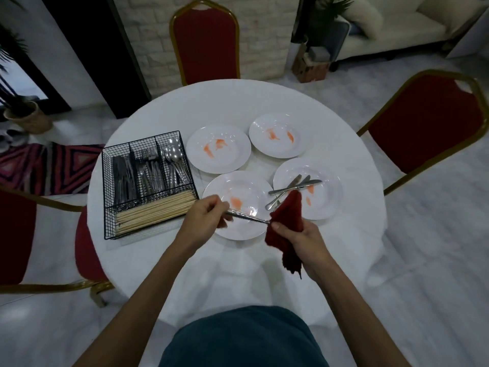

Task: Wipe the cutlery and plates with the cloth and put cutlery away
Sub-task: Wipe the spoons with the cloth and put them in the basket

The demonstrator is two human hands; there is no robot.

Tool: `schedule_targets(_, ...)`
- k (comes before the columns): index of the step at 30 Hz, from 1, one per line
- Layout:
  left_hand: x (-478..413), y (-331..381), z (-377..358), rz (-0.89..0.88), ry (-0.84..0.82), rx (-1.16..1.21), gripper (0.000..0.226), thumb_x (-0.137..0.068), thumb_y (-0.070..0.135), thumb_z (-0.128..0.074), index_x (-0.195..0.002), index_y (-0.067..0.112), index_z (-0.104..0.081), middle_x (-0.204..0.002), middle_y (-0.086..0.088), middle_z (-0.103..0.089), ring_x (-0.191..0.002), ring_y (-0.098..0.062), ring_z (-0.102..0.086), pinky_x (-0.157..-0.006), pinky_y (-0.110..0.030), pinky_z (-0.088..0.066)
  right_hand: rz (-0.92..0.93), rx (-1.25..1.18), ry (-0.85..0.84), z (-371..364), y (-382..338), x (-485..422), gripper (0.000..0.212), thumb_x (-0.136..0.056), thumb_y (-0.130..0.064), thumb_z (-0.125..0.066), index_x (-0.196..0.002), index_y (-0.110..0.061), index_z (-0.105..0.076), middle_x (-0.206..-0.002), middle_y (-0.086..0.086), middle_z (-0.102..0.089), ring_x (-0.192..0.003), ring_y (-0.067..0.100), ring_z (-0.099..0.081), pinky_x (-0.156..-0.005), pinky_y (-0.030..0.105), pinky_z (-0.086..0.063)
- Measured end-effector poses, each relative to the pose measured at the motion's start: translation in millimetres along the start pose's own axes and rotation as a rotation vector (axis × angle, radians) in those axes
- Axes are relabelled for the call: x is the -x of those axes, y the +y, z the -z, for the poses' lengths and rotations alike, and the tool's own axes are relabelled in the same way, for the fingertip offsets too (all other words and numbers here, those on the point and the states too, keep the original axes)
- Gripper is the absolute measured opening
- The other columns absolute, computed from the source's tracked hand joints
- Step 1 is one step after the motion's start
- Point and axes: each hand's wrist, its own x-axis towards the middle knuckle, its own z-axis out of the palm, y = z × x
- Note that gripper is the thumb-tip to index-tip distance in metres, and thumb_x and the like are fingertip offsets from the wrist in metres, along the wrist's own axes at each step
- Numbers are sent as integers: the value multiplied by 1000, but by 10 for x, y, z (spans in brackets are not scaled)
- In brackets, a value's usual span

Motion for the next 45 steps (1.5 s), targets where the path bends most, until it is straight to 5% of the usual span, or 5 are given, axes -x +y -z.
schedule_targets(6, 239, -214, -213, 27, -294, -177, 28, -104, 28, -52, -83, 14, -65, -83, -3, -75, -71, -15, -68, -80, -43, -58, 38, -150, 215, 109, -102, -146, 19, -93, -18, -73, -105, -4, -67, -76, 20, -72, -61, 32, -64, -56, 39, -51)
schedule_targets(10, 381, -220, -456, 46, -401, -272, 26, -103, 33, -53, -86, 18, -65, -86, 1, -75, -78, -13, -71, -85, -40, -60, -20, -392, 317, -86, 12, -258, 25, -98, -17, -67, -118, -2, -65, -97, 17, -72, -83, 33, -69, -77, 45, -57)
schedule_targets(18, 356, -169, -618, 68, -456, -404, 31, -101, 37, -55, -95, 13, -73, -91, 0, -77, -78, -12, -72, -82, -32, -58, -66, -267, 162, -185, 139, -152, 19, -101, -25, -63, -109, -8, -67, -86, 12, -73, -70, 22, -70, -69, 36, -56)
schedule_targets(35, -196, 89, 142, 42, 239, 10, 13, -96, 15, -63, -87, 13, -71, -76, -4, -74, -59, -12, -65, -65, -28, -52, -89, 318, -193, -161, 223, 119, 32, -103, -36, -56, -95, -6, -65, -76, 10, -68, -52, 16, -60, -57, 28, -51)
schedule_targets(45, 100, -160, -225, 49, -47, -233, 25, -94, 40, -66, -83, 21, -79, -71, 2, -76, -67, -11, -73, -76, -36, -57, -89, 342, -317, -252, 135, 101, 27, -103, -36, -57, -111, -11, -66, -92, 13, -73, -67, 20, -68, -68, 32, -58)
